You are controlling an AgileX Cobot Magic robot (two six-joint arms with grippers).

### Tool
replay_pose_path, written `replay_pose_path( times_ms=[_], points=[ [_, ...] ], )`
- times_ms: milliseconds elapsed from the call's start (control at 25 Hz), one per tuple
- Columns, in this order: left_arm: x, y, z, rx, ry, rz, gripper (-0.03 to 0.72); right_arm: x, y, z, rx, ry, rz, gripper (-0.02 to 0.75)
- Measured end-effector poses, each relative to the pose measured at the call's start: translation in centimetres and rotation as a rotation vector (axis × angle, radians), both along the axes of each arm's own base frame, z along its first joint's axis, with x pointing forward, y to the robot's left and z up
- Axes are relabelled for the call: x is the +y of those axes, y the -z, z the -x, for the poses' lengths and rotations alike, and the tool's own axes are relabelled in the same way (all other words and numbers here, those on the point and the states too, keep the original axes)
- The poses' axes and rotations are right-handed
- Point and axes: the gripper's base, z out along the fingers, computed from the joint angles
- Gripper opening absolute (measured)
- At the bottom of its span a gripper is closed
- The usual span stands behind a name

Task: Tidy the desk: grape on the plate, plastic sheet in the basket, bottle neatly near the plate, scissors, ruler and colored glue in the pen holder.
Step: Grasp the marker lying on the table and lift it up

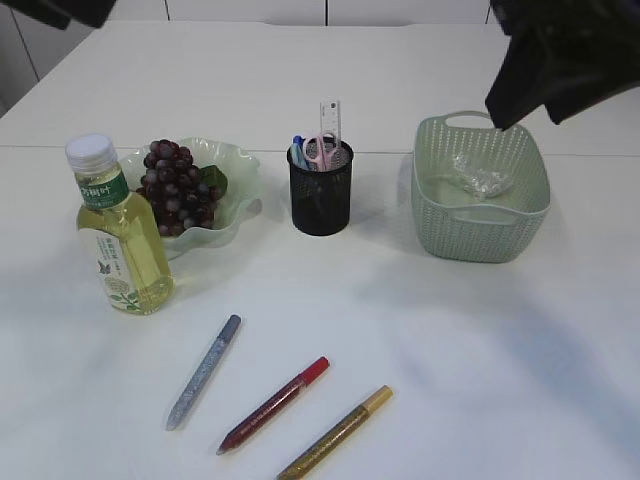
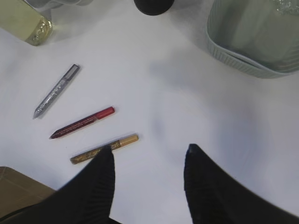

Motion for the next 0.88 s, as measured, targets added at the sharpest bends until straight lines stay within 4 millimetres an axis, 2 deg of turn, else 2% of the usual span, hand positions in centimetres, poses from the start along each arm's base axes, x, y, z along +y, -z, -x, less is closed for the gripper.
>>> replay_pose_path(
  times_ms=[120,160,240,400,560,880],
  points=[
    [-0.7,0.8,-0.8,0.026,0.0,-0.021,0.24,-0.7,0.0,1.7,0.012,0.025,-0.025,0.386],
    [-1.0,1.3,-1.2,0.036,-0.004,-0.034,0.24,-0.9,0.6,2.2,0.031,0.03,-0.021,0.386],
    [-1.4,2.0,-2.0,0.053,-0.013,-0.057,0.24,-1.2,1.9,3.1,0.073,0.037,-0.014,0.386],
    [-2.6,4.0,-3.7,0.103,-0.029,-0.11,0.24,-1.4,5.7,4.2,0.212,0.045,0.01,0.386],
    [-4.4,7.0,-5.9,0.182,-0.051,-0.167,0.24,-1.3,8.3,5.1,0.319,0.043,0.011,0.386],
    [-6.8,13.6,-9.7,0.288,-0.102,-0.318,0.241,-1.6,7.9,5.6,0.289,0.005,0.012,0.386]
  ],
)
